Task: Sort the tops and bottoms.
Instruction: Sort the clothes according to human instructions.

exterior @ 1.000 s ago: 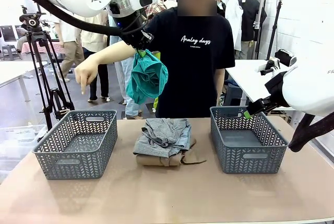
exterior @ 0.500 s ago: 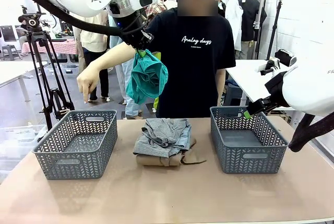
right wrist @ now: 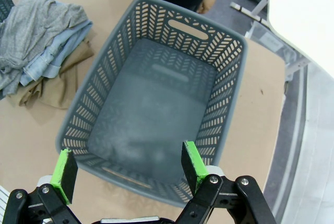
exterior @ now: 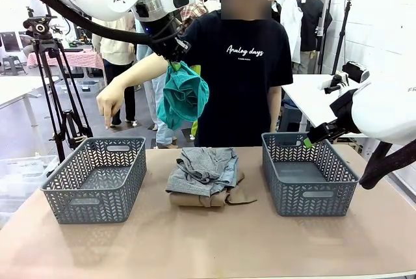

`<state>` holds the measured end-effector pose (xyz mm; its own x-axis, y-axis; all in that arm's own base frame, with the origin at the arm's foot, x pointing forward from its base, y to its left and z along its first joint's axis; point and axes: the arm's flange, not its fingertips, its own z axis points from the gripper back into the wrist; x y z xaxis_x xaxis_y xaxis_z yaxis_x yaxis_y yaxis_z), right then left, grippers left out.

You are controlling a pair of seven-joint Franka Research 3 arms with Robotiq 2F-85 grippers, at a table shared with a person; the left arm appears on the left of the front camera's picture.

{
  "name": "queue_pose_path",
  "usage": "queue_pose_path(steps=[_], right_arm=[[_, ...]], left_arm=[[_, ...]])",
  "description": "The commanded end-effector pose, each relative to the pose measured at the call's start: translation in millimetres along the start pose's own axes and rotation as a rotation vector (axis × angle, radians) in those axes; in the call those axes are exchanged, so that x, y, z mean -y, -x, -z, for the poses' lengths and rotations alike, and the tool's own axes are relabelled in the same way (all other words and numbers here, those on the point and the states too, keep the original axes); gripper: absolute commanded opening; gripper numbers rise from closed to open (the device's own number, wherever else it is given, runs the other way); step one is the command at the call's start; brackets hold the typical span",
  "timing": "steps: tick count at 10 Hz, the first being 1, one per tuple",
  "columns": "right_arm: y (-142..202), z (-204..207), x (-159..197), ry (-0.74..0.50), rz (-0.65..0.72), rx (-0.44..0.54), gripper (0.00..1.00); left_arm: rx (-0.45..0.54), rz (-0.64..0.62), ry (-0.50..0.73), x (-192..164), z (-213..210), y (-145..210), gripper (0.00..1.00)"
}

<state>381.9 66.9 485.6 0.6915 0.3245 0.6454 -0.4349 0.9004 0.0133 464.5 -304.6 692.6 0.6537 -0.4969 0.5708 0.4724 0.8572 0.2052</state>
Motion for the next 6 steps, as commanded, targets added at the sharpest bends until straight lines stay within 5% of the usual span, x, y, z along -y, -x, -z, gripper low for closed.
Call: queue_pose_path(steps=[1,6], right_arm=[[0,2,0,0.000,0.004,0.004,1.00],[0,2,0,0.000,0.004,0.004,1.00]], left_arm=[[0.016,-0.084,0.044,-36,-16,17,0.00],[-0.105,-0.126,-0.051,-100,13,83,0.00]])
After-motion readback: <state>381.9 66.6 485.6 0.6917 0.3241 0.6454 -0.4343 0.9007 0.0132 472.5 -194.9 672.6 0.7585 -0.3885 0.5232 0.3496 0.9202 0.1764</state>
